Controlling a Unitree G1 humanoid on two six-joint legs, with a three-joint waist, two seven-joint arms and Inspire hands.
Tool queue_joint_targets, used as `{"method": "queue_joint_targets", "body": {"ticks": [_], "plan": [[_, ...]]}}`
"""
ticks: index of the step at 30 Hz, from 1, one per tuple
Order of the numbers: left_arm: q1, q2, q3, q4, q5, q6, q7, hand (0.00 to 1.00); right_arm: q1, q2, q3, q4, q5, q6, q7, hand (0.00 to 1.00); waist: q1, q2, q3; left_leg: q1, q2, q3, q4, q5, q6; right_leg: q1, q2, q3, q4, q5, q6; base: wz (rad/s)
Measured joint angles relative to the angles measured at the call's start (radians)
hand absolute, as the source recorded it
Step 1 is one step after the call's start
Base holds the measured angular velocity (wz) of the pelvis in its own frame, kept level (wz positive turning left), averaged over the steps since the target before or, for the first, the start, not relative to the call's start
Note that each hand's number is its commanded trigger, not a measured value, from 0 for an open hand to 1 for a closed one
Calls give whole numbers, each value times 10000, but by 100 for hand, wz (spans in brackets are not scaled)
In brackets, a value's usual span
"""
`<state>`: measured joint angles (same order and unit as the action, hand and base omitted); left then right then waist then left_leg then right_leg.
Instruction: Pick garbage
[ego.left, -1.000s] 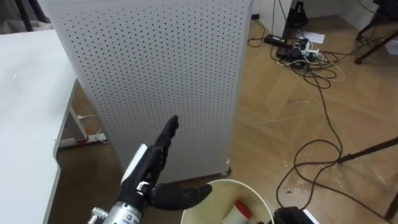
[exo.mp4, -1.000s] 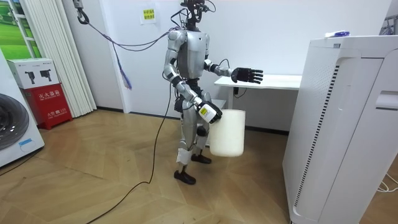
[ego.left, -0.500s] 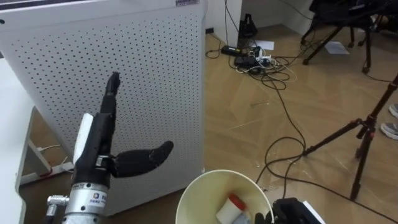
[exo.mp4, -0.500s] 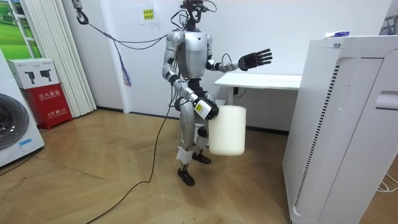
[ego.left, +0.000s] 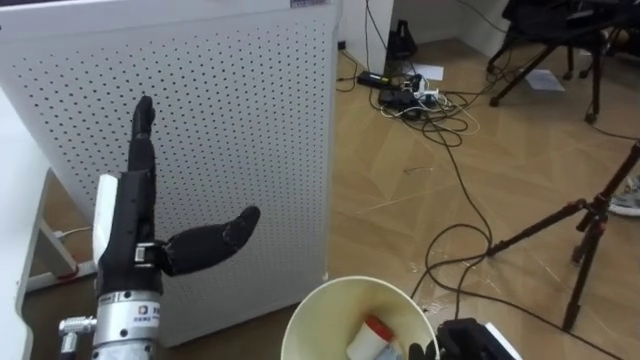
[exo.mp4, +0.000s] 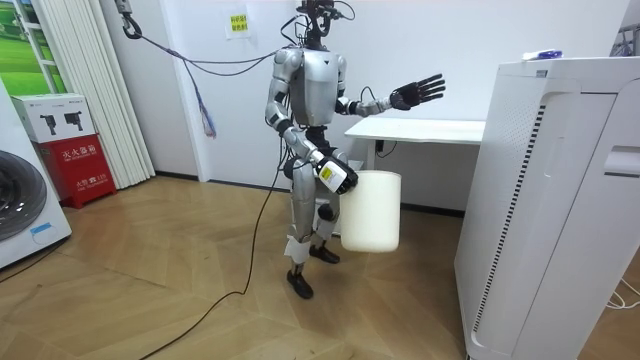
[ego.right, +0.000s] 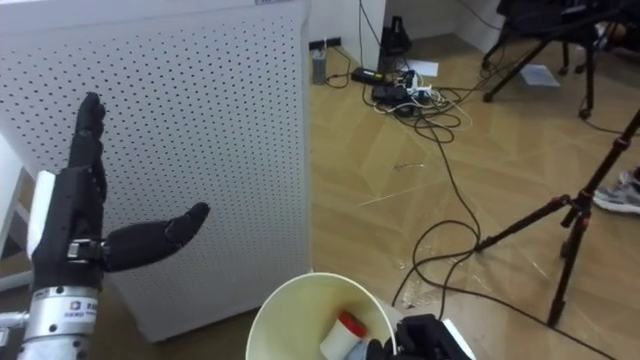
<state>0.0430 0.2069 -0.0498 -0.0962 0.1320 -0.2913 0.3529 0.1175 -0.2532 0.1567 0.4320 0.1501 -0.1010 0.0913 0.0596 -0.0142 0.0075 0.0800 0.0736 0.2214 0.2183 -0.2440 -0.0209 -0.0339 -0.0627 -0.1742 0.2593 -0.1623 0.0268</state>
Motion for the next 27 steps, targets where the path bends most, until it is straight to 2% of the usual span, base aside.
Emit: {"method": "queue_joint_targets", "body": {"ticks": [7,11,13,14,15,16,17,18,19,20,21,22,23,24,26,27], "plan": [[12,2,218,-129,609,1,340,0,272,13,-238,-97,-58,0,14,100,14,22,-11,-1,38,-168,-75,12,-20,138,35,-181,-201,5,5,5],[28,-9,564,-108,749,1,502,0,288,23,-231,-118,-65,0,335,100,189,22,-10,-7,237,-116,480,3,-37,197,123,-356,-206,24,-65,-29],[30,-9,592,-66,748,1,654,0,287,36,-206,-117,-67,0,465,100,301,30,-2,-302,382,-128,1539,-58,-138,298,124,-797,-208,0,-210,-47],[102,-9,615,-56,788,0,700,0,293,76,-191,-117,-68,0,511,100,405,54,21,-693,478,-127,2700,-58,-139,456,150,-732,-208,-42,-301,-43],[180,-14,612,4,814,-24,698,0,293,84,-191,-116,-67,-8,505,100,466,165,90,-1218,670,-244,4004,7,-198,637,146,-610,-172,-144,-415,-40],[259,-51,615,23,867,-27,698,0,303,88,-191,-107,-78,-8,494,100,469,111,146,-1436,695,-402,4384,-36,-260,658,156,-524,-129,-213,-450,-12],[313,-169,557,56,977,-28,699,0,317,93,-240,-109,-60,-12,395,100,395,197,124,-1906,498,-820,4173,-317,-238,657,159,-284,-73,-356,-472,18],[340,-244,432,94,975,-72,709,0,327,95,-265,-99,-7,-12,180,100,351,206,143,-2565,236,-931,3684,-417,-191,596,104,-96,12,-502,-434,25],[386,-253,396,98,978,-120,721,0,328,88,-266,-94,-6,-12,88,100,363,168,167,-2852,116,-984,3379,-395,-190,528,22,1,116,-632,-395,12],[475,-273,381,102,975,-229,763,0,343,77,-274,-82,-9,-12,-71,100,467,120,200,-3375,-209,-991,2499,-81,-281,430,-118,202,473,-944,-352,-19],[491,-316,403,105,991,-305,803,0,399,-16,-262,-77,0,-12,-134,100,630,110,204,-3896,-364,-970,1692,847,-46,229,-285,243,1040,-1313,-283,-32],[507,-328,456,98,1024,-351,818,0,431,-74,-253,-77,-10,-12,-134,100,746,208,140,-4059,-394,-982,1509,1270,22,135,-362,289,1391,-1535,-206,-28],[591,-322,579,99,1183,-412,906,0,543,-5,-212,-68,-12,-12,-125,100,805,100,73,-4102,-566,-1015,1576,1834,306,-104,-507,157,2072,-2007,87,8],[634,-299,646,118,1203,-414,945,0,634,93,-201,5,-20,-12,-112,100,740,-32,15,-4076,-762,-988,1615,2066,714,-114,-684,-45,2283,-2206,265,21],[727,-315,667,116,1196,-413,987,0,644,144,-202,87,21,-14,-99,100,787,-105,34,-4077,-825,-882,1731,2050,833,-144,-749,-403,2149,-2150,236,9],[740,-312,659,101,1213,-422,973,0,638,171,-169,170,44,-117,-95,100,809,-68,47,-4176,-807,-893,1966,1920,862,-47,-740,-499,1960,-2107,231,0]]}}
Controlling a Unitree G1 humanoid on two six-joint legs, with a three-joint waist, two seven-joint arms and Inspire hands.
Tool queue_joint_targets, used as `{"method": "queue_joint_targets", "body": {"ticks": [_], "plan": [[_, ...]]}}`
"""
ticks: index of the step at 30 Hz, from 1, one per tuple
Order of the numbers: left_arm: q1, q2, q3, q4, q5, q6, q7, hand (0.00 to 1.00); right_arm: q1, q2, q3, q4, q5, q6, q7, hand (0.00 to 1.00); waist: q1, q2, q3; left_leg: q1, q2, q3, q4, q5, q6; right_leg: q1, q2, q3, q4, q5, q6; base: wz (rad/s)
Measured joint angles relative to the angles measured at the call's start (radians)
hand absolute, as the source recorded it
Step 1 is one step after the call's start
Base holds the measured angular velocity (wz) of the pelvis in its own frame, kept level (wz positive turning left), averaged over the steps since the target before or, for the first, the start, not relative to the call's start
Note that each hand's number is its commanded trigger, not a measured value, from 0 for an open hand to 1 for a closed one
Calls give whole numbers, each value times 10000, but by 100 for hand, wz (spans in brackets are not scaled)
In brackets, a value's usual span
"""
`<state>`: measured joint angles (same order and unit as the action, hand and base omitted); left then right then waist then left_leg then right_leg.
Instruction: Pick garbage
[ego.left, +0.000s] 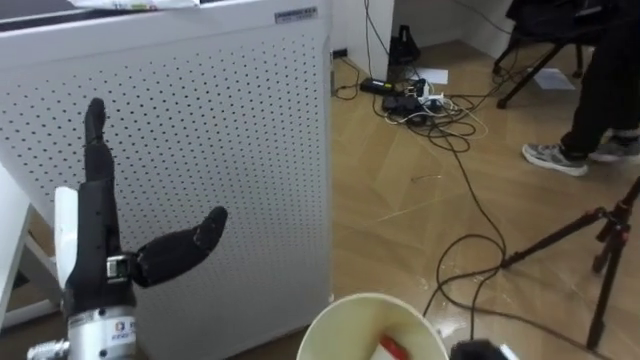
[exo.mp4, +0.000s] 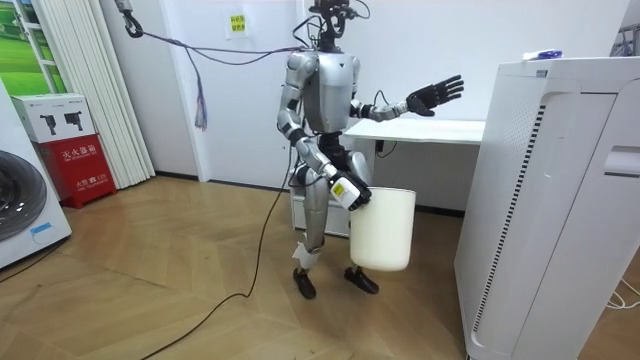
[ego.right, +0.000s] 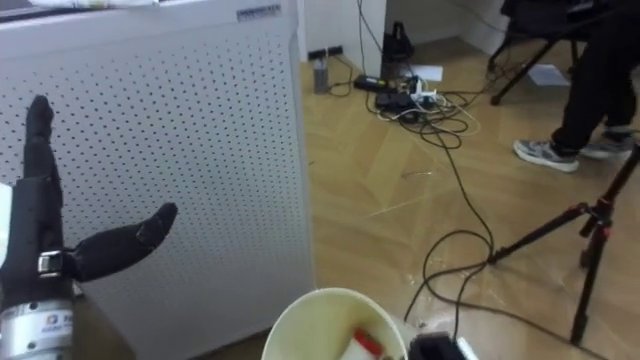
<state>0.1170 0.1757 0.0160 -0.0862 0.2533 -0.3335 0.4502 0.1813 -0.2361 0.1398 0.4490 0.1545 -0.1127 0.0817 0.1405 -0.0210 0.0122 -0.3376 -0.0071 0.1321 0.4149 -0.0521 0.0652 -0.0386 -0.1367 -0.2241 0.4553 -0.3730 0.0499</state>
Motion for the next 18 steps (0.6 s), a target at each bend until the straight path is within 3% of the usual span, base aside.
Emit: {"method": "queue_joint_targets", "body": {"ticks": [4,7,8,9,10,12,13,15,16,18], "plan": [[14,12,11,1,41,-27,5,0,-38,10,448,194,-3,-20,50,100,78,18,-3,-23,70,29,751,-710,-47,343,-28,73,-86,-107,8,-9],[37,29,12,-25,52,-37,-11,0,-6,-31,431,194,30,23,216,100,9,-92,-24,74,-155,64,884,-1195,113,526,-370,102,370,-490,224,3],[15,26,-20,-41,47,-49,-25,0,8,-43,431,199,22,65,253,100,-11,-221,-6,202,-367,222,949,-1359,242,382,-696,66,1212,-692,360,21],[37,52,-61,-41,47,-86,-33,0,14,-59,433,231,10,68,264,100,-67,-243,-8,341,-518,262,1209,-1592,329,-17,-1032,268,2642,-638,413,22],[22,90,-61,-41,46,-145,-34,0,13,-48,435,258,9,68,264,100,-102,-298,-14,409,-618,266,1328,-1696,356,-233,-1184,389,3274,-545,474,31],[-145,208,-40,-45,44,-383,-23,0,1,-37,434,281,10,67,241,100,-216,-347,-20,640,-775,256,1761,-2093,470,-864,-1570,552,5096,227,396,32],[-146,221,-35,-48,50,-428,-8,0,-16,-29,435,282,11,64,244,100,-251,-291,-12,724,-774,224,1792,-2171,489,-906,-1583,560,5321,471,370,19],[-156,335,-48,-49,47,-470,3,0,-46,-21,435,293,16,32,285,100,-278,-85,58,1075,-778,-35,1665,-2327,588,-1030,-1527,569,5809,1475,303,11],[-157,357,-34,-54,46,-473,32,0,-48,-19,438,291,16,28,300,100,-262,-62,58,1128,-769,-87,1604,-2349,616,-1134,-1484,595,5824,1432,298,0],[-171,353,-42,-50,40,-480,298,0,-81,-20,443,346,92,26,333,100,-288,34,129,1373,-733,-385,1234,-2306,657,-1765,-1154,577,5182,602,241,-4]]}}
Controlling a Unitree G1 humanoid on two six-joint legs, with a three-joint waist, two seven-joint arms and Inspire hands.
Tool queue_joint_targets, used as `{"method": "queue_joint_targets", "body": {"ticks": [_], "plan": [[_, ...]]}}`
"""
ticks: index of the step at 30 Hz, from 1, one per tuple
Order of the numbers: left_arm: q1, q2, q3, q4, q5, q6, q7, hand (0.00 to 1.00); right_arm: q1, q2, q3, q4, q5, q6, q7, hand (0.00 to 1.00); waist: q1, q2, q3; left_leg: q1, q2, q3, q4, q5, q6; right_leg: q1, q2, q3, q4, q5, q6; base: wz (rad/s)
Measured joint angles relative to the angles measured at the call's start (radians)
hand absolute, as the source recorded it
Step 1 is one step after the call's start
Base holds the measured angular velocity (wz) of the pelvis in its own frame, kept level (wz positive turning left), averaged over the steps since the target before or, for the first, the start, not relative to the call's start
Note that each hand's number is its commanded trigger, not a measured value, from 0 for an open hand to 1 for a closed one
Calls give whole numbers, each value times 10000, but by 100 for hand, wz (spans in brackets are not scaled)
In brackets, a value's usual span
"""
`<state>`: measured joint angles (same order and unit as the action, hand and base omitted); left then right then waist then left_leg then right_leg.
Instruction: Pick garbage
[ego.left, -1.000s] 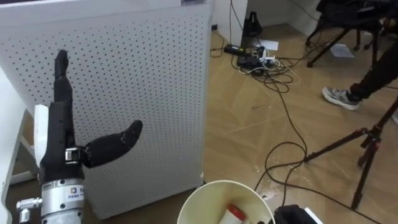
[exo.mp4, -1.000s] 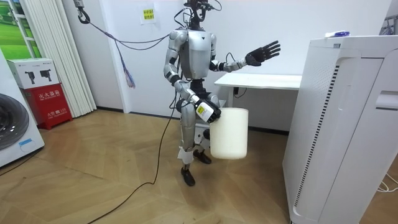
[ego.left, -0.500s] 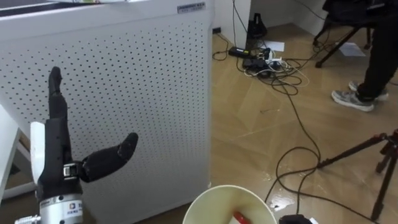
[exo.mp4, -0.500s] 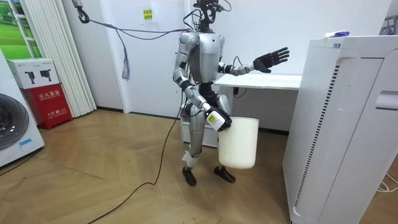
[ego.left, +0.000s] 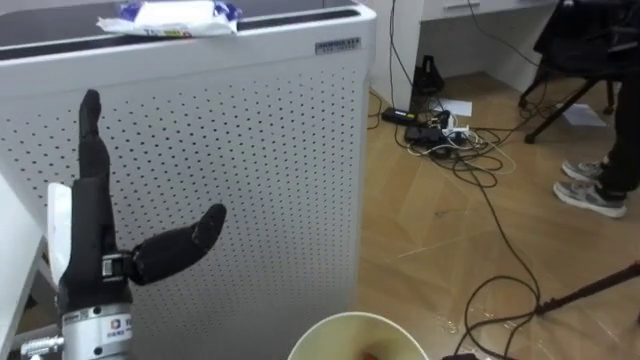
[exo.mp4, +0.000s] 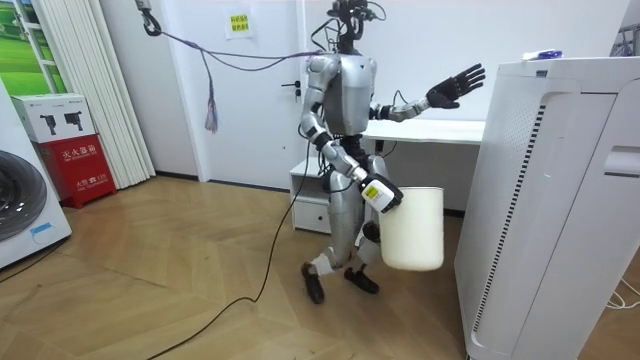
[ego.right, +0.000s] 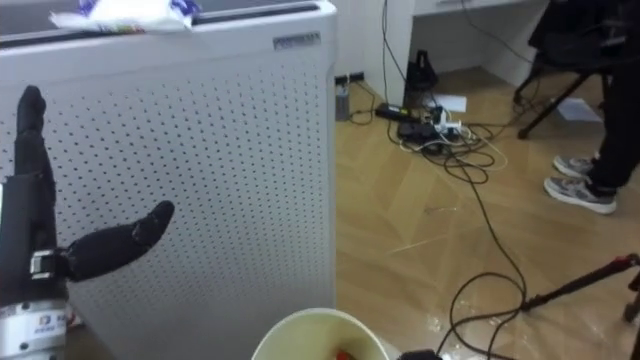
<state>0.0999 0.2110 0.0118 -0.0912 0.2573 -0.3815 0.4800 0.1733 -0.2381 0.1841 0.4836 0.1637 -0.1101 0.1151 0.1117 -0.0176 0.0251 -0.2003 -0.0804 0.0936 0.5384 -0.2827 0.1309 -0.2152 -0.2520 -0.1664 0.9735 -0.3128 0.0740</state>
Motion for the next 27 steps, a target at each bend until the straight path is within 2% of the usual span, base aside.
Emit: {"method": "queue_joint_targets", "body": {"ticks": [1,2,3,4,5,6,9,13,15,17,23,27], "plan": [[-1,2,-35,10,-2,0,30,0,14,8,8,34,3,0,1,100,-42,20,12,101,19,-99,-104,33,-54,-100,158,0,-447,-117,-6,33],[-2,5,-128,13,0,-8,91,0,60,13,28,70,-10,0,13,100,-218,57,38,271,44,-374,-272,78,-127,-149,469,10,-1625,-190,-12,61],[-2,9,-231,12,20,-51,123,0,115,7,29,70,-24,0,32,100,-411,32,19,402,57,-574,-400,92,-156,-116,722,80,-3068,-75,-54,64],[-2,17,-276,10,22,-76,140,0,134,4,29,71,-32,3,44,100,-474,-2,-8,448,43,-664,-443,80,-193,-99,863,221,-3772,127,-103,59],[11,29,-360,22,-2,-119,165,0,175,-19,54,74,-89,4,84,100,-543,-47,-31,571,12,-890,-532,27,-284,-87,1153,417,-4646,1170,-179,51],[24,23,-576,26,-17,-119,168,0,300,-73,53,77,-149,12,78,100,-563,15,-144,675,71,-1165,-703,8,-388,183,1266,218,-5017,1249,-302,46],[28,28,-608,13,13,-158,189,0,251,-55,-63,77,-171,20,64,100,-367,83,-167,1092,315,-1344,-1349,104,-579,696,1582,36,-5767,1365,-451,11],[332,-41,-702,-267,312,-242,154,0,149,-25,-243,74,-197,13,31,100,-154,105,-161,1461,434,-1538,-1874,193,-713,1100,1712,25,-6287,1370,-465,12],[360,-46,-702,-327,319,-236,40,0,37,-17,-242,70,-296,12,90,100,54,127,-150,1671,523,-1571,-2138,248,-781,1381,1895,17,-6692,1450,-557,2],[397,-46,-656,-328,341,-195,-65,0,35,14,-242,71,-391,11,110,100,81,140,-141,1931,579,-1633,-2358,283,-832,1690,1986,-13,-6975,1518,-583,4],[527,-32,-47,-594,860,-46,-116,0,47,-4,-316,56,-391,-20,475,100,187,191,-118,2076,668,-1791,-2704,357,-945,2013,2136,-247,-7404,1654,-657,5],[528,34,485,-1709,1619,-43,-3,0,13,-15,-310,56,-648,-20,980,100,305,242,-138,2043,681,-1838,-2696,376,-978,1986,2187,-289,-7541,1684,-704,2]]}}
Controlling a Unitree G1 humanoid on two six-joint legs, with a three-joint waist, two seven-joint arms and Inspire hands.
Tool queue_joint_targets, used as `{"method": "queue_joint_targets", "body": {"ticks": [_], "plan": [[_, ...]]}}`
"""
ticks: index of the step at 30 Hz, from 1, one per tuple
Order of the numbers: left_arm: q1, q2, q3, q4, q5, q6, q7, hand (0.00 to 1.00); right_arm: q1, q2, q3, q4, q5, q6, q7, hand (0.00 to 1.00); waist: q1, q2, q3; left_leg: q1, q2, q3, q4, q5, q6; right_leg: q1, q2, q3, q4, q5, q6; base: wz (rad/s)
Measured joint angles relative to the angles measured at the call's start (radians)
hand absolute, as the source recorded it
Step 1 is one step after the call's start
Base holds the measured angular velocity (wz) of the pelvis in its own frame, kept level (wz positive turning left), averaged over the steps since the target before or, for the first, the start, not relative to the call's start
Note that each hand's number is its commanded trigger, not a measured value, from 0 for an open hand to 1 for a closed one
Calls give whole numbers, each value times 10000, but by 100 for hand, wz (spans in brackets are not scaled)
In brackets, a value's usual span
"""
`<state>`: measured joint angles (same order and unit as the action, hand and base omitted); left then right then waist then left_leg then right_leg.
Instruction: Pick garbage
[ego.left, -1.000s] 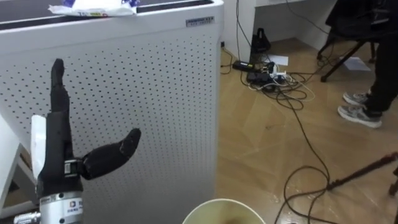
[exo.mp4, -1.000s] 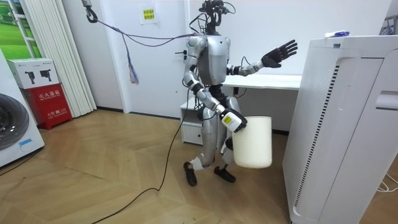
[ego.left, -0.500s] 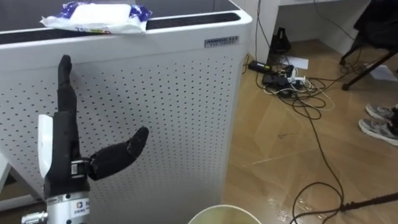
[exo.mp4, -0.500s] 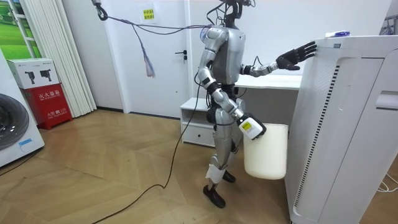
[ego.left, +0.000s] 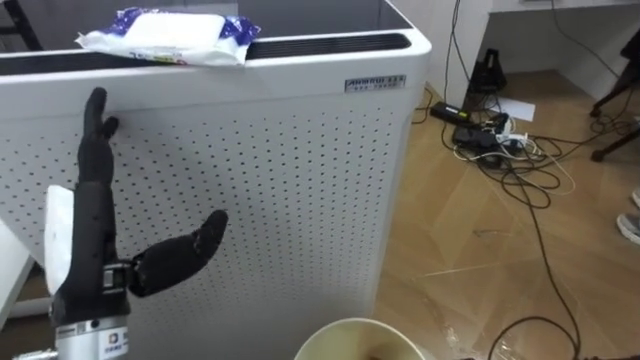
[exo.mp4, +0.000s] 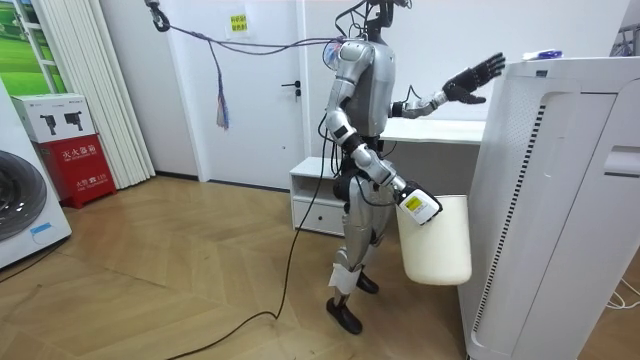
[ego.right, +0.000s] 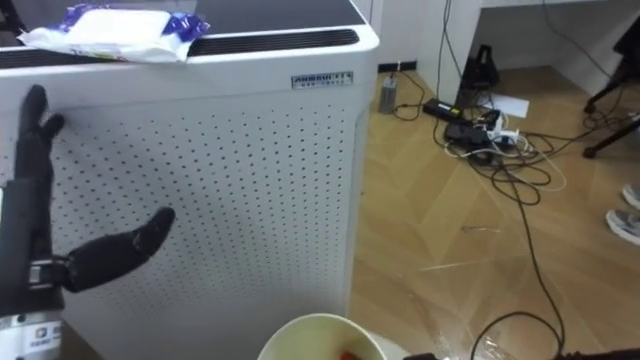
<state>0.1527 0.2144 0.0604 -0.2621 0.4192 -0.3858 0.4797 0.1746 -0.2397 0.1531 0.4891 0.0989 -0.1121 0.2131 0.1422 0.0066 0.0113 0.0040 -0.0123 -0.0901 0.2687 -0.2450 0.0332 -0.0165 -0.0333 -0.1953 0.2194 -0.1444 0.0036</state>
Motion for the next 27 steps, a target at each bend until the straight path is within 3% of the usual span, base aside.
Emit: {"method": "queue_joint_targets", "body": {"ticks": [5,10,15,27], "plan": [[-27,17,64,-505,495,-42,166,0,-6,16,12,-2,-306,0,452,100,6,85,-53,110,2,-5,-131,18,14,75,-19,1,-31,-4,6,0],[-48,52,401,-505,685,3,164,0,14,16,15,-4,-372,10,690,100,17,69,-42,280,-3,-11,-296,27,22,306,-18,2,-177,5,19,0],[-378,149,1254,-509,1733,6,488,0,17,20,-71,-225,-560,10,695,100,5,187,36,427,-15,-14,-373,27,21,427,-1,19,-214,3,22,0],[-522,231,1360,-530,2424,11,1067,0,47,32,-70,-255,-689,10,615,100,61,203,25,591,3,-71,-490,49,27,525,-6,32,-381,-3,31,1]]}}
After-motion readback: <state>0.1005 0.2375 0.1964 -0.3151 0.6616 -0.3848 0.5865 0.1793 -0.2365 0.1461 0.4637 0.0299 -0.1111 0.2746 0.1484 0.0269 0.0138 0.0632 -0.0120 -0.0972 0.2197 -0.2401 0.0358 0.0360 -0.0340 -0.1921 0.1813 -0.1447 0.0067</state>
